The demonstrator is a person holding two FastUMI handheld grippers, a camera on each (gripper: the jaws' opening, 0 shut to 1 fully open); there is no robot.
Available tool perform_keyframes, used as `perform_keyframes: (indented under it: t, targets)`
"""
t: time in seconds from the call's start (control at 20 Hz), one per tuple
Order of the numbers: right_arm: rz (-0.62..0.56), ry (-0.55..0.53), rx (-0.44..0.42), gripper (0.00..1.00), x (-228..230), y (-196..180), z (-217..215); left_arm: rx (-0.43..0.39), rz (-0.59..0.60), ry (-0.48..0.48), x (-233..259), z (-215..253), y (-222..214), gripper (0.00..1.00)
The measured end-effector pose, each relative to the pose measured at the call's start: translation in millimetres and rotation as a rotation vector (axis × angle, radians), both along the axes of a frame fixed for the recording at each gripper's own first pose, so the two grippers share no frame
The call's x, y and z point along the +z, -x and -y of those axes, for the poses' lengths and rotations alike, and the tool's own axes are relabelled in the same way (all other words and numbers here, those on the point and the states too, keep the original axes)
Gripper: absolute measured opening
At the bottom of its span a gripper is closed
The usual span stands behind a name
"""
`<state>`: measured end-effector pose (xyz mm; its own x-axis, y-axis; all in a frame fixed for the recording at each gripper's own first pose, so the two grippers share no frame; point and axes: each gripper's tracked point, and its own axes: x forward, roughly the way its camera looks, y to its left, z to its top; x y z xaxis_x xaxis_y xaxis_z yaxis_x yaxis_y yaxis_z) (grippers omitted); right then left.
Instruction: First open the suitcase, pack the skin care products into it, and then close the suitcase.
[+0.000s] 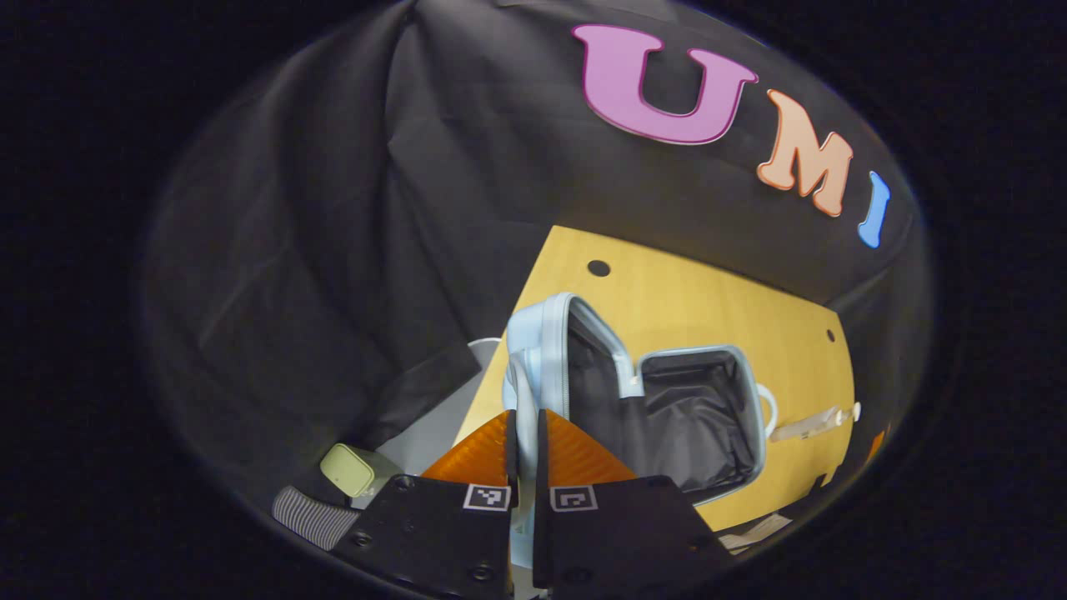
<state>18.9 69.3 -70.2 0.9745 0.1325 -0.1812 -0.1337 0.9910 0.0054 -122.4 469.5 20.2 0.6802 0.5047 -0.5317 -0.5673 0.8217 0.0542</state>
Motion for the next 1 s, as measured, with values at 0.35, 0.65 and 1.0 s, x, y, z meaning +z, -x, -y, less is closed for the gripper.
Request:
perform_keyframes:
  t: [0.35,0.65,1.0]
  targets:
    - [-0.028,0.021,-0.011,0.96,-6,-3,-1,0.131,0.040,0.168,-104,-78,33,0.03]
    - [-0.054,-0.005,-0.006,0.96,-11,-11,-7,0.192,0.041,0.235,-166,-99,45,0.12]
    - [-0.066,-0.007,-0.001,0.96,-17,-17,-5,0.121,0.177,0.039,-76,-61,40,0.87]
